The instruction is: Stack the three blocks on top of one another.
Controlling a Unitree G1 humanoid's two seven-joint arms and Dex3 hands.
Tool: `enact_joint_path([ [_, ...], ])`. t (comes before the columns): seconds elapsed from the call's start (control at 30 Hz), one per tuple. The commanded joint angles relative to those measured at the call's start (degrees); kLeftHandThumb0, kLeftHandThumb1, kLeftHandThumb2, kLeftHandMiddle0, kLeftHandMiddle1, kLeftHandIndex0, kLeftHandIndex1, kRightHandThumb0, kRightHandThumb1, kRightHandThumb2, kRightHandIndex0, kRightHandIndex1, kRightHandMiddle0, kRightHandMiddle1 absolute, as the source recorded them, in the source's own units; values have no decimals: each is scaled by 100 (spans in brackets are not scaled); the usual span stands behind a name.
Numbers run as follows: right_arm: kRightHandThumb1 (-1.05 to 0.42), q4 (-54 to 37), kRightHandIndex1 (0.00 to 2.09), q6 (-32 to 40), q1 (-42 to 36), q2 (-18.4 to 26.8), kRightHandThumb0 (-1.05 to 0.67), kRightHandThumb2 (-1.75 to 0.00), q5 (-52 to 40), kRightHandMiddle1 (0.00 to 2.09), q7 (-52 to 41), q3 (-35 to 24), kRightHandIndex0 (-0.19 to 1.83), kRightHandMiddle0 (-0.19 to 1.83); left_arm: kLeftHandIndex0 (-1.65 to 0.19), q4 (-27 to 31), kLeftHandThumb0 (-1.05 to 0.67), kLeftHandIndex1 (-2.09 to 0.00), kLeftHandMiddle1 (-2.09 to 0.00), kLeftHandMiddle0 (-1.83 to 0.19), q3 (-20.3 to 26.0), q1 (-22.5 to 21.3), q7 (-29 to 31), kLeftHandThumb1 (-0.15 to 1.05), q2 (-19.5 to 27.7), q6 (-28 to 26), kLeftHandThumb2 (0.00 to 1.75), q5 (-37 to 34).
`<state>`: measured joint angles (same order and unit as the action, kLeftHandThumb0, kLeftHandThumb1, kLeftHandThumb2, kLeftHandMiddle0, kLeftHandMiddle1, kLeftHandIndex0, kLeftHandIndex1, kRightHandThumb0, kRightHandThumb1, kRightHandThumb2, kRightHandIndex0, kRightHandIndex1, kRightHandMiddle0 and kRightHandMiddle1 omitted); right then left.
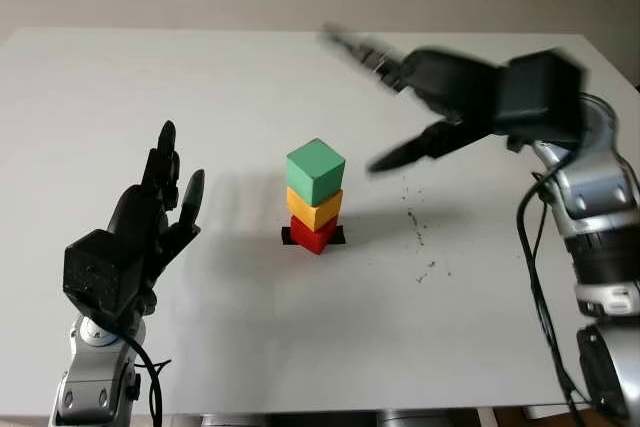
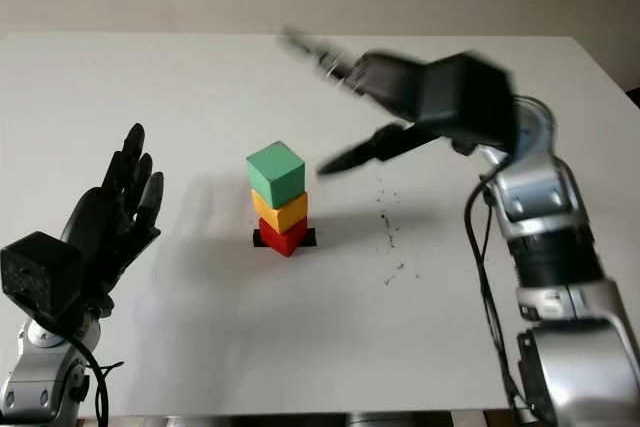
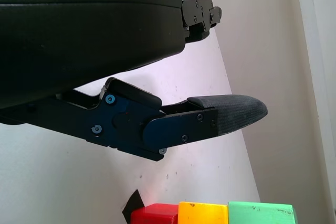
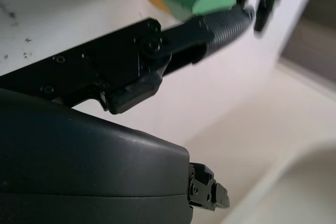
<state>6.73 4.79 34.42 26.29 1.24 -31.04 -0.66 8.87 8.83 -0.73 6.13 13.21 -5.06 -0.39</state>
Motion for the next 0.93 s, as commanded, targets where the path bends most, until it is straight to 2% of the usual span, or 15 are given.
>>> enact_joint_path([
  [0.0,-105,-340,0,287,-596,-275,-64,-43,183,1,580,-56,-19,-18,14,-21,-76,-4,-5,13,-4,19,-1,105,-13,-1,60,-20],
  [0.1,-105,-642,2,693,-1095,-593,-60,-54,203,4,1127,-79,-17,-17,14,-9,-76,-5,-5,13,-3,59,13,105,-8,7,61,-29],
  [0.23,-105,-754,3,991,-1602,-1087,-63,-57,-72,5,1569,-159,-17,-16,13,-2,-76,-5,-6,12,-9,87,21,105,20,21,61,-1],
  [0.37,-105,-828,1,1042,-1936,-1457,-58,-63,-471,2,1670,-231,-19,-19,15,0,-76,-5,-5,13,13,103,92,105,18,23,62,-83],
  [0.5,-105,-783,0,1064,-2102,-1726,-63,-66,-987,0,1590,-363,-19,-19,16,-45,-74,-4,-5,14,26,139,148,105,-24,130,63,-194],
  [0.57,-105,-795,0,1042,-2251,-1882,-68,-68,-1192,0,1599,-377,-19,-19,14,-156,-73,-5,-6,12,40,142,154,105,-130,364,63,-323],
  [0.73,-105,-951,0,962,-2522,-1983,-75,-73,-1193,0,1656,-248,-19,-19,15,-419,-75,-5,-5,13,45,52,140,105,-338,929,64,-515],
  [0.9,-105,-1147,0,922,-2725,-1978,-76,-72,-1220,0,1676,-237,-19,-19,15,-520,-76,-5,-5,14,-1,-48,85,105,-402,1163,66,-463],
])
